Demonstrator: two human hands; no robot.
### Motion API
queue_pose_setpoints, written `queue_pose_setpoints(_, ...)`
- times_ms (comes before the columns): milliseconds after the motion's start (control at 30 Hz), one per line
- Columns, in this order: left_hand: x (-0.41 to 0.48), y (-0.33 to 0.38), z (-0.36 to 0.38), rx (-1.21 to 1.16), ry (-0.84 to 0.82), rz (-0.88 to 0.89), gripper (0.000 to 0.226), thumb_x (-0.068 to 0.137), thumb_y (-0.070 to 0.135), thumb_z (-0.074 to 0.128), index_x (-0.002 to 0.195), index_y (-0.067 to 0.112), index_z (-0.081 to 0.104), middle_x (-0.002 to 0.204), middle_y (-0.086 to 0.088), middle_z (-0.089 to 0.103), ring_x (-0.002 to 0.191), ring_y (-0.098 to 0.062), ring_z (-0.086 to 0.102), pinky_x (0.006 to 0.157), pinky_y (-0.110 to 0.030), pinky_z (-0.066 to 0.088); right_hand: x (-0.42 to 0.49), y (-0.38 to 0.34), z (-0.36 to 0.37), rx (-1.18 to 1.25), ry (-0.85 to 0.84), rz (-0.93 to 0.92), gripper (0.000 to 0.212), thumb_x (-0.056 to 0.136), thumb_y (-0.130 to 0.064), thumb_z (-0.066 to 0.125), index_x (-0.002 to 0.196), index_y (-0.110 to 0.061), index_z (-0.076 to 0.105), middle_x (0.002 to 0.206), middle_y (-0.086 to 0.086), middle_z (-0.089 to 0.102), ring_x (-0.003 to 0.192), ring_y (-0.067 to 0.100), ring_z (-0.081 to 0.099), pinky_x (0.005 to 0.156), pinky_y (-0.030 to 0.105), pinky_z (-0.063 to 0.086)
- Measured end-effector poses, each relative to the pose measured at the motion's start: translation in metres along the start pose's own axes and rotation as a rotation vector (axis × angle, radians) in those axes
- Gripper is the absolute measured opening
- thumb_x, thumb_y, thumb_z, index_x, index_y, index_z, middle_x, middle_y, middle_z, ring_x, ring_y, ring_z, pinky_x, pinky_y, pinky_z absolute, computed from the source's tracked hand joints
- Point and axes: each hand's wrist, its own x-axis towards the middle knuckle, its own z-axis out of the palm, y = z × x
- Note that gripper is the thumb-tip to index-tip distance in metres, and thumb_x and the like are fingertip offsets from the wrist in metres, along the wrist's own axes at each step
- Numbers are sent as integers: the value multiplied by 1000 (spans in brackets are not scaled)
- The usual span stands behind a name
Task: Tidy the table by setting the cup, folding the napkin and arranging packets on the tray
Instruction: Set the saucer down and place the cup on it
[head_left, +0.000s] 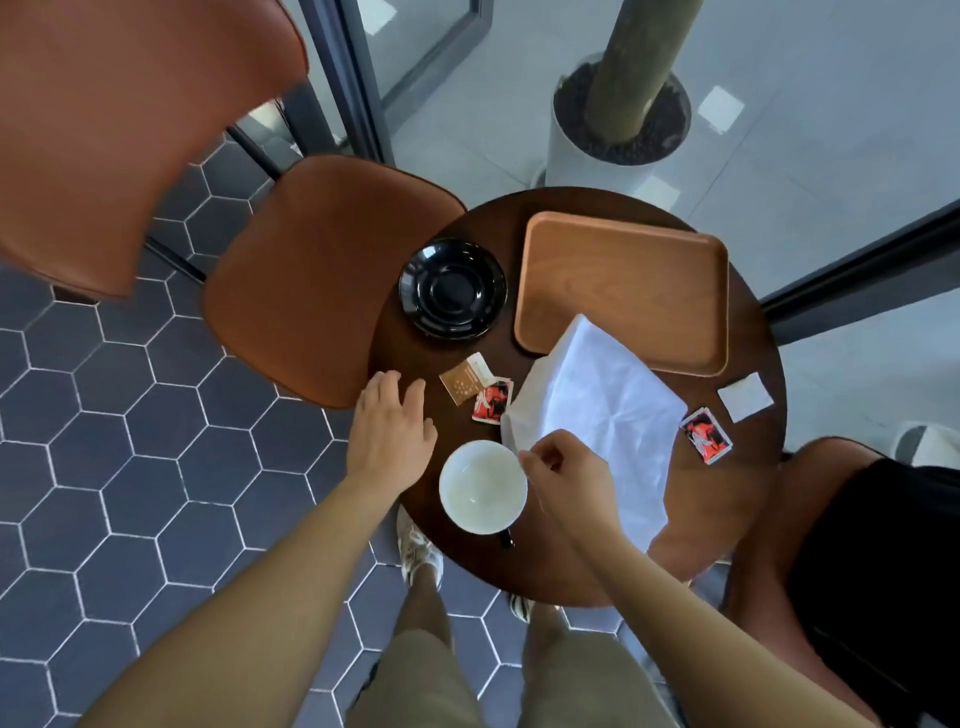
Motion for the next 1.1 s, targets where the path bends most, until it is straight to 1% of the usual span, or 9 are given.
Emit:
queue_pose_setpoints(167,23,0,17,-38,112,-24,55,97,28,57,146,6,44,152,-26,38,147,-44,28,120,-54,29,-16,31,16,113,10,105,24,83,-50,68,77,-28,60,76,-8,67,73,11,65,67,34,53)
queue_pose_setpoints(267,32,3,31,-78,98,-66,57,100,33,53,150,7,39,158,-26,30,151,-44,21,122,-53,26,-21,42,24,167,-31,181,31,79,-57,67,81,-27,59,78,-6,69,76,15,67,73,40,57)
queue_pose_setpoints(433,29,4,49,-80,98,-71,65,101,40,48,155,8,28,164,-25,18,153,-43,11,125,-52,18,-20,47,35,225,-100,266,30,83,-50,69,84,-22,59,69,-6,70,70,22,72,72,48,61)
queue_pose_setpoints(600,29,-3,53,-59,86,-47,68,103,46,42,157,10,23,166,-24,13,154,-42,7,125,-52,15,-25,48,41,269,-162,295,24,82,-42,72,86,-22,61,74,-3,72,64,18,70,59,35,59)
queue_pose_setpoints(733,28,-4,53,-45,77,-46,69,103,48,38,158,11,19,166,-23,9,155,-40,4,125,-52,14,-35,59,36,404,-161,320,20,68,-33,75,81,-20,67,72,0,73,62,17,69,63,34,59)
queue_pose_setpoints(833,29,-4,55,-43,86,-42,69,103,47,39,158,10,20,166,-24,9,155,-41,4,125,-52,13,-42,68,37,250,-194,254,21,63,-37,79,75,-24,67,74,-4,73,68,13,70,66,31,59)
queue_pose_setpoints(933,29,-5,58,-31,90,-47,69,104,48,39,159,11,19,167,-23,9,155,-41,4,125,-52,13,-43,70,46,86,-188,138,24,68,-45,83,75,-31,65,78,-11,70,77,-1,64,63,13,47)
queue_pose_setpoints(967,29,-5,59,-27,92,-47,69,104,48,38,159,11,19,167,-23,9,155,-40,4,125,-52,13,-42,70,49,65,-180,113,23,70,-45,83,75,-32,64,79,-12,69,79,-4,63,62,11,45)
queue_pose_setpoints(1100,30,-5,63,-11,101,-47,69,104,49,36,159,11,17,167,-23,8,155,-40,3,126,-52,12,-38,70,57,40,-189,86,19,75,-41,80,73,-28,67,85,-9,63,77,5,61,64,15,39)
